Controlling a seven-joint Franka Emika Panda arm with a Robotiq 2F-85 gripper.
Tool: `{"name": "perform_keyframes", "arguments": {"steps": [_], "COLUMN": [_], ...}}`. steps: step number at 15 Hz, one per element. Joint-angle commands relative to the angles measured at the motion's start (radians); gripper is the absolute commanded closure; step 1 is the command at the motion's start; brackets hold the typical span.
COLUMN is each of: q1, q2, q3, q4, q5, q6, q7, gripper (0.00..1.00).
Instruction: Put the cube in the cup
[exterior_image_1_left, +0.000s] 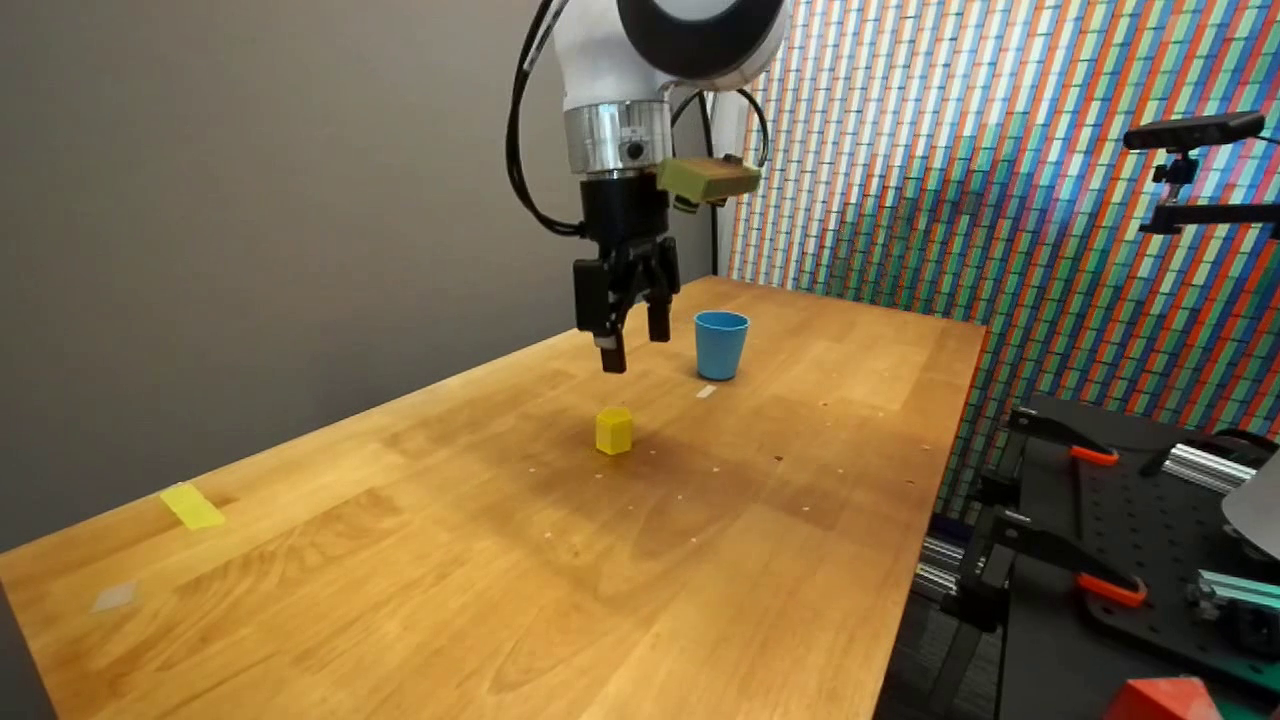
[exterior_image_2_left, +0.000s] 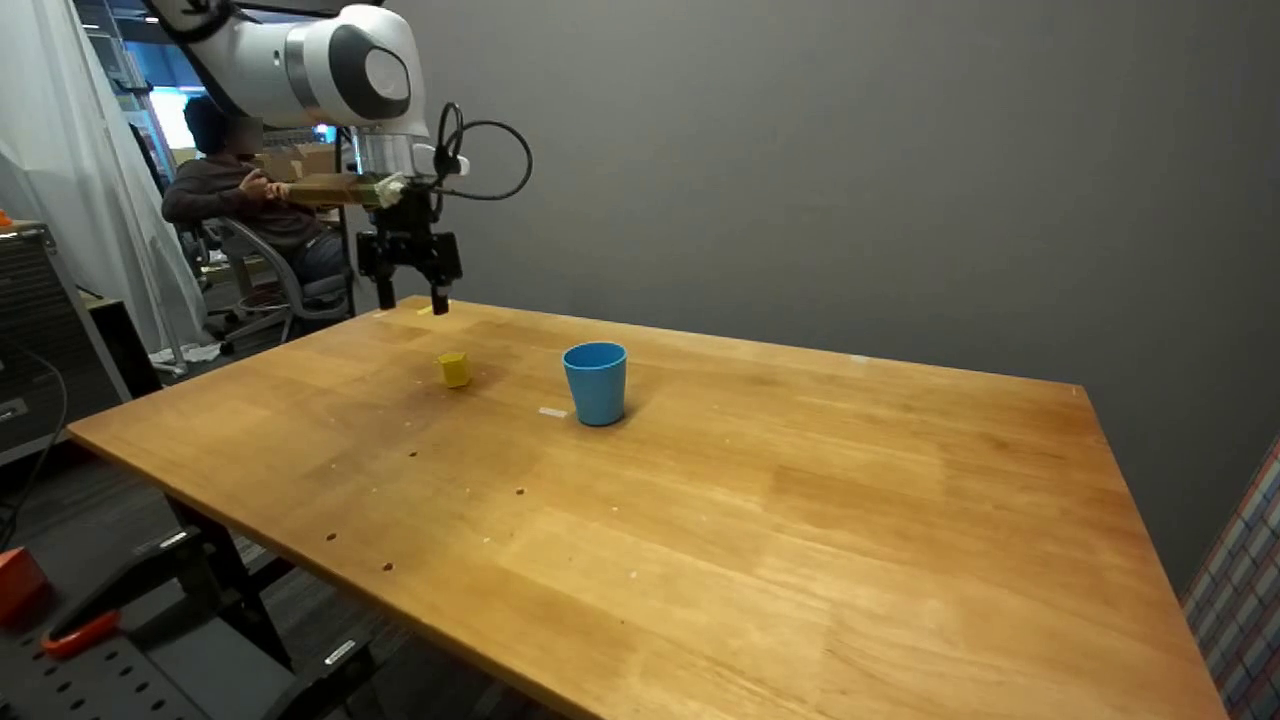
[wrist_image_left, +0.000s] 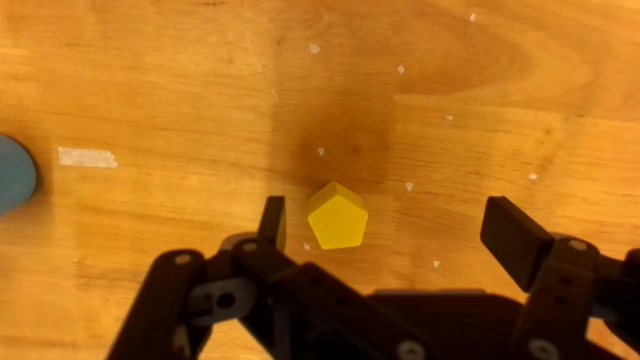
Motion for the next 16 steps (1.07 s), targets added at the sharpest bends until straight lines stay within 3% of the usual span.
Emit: {"name": "perform_keyframes", "arguments": {"steps": [1, 7, 8, 9, 16], "q1": [0.022, 0.016, 0.016, 0.012, 0.006], "q2": [0.143, 0.3, 0.321, 0.33, 0.261], "q3": [-0.035, -0.062, -0.066, -0.061, -0.067], "q4": [0.14, 0.276, 0.296, 0.311, 0.294], "q5": [-0.022, -0.011, -0.015, -0.003, 0.066], "q6": [0.007, -0.011, -0.027, -0.051, -0.227], "q7": [0.007, -0.023, -0.028, -0.034, 0.037], "gripper": [0.0, 0.0, 0.25, 0.25, 0.8]}}
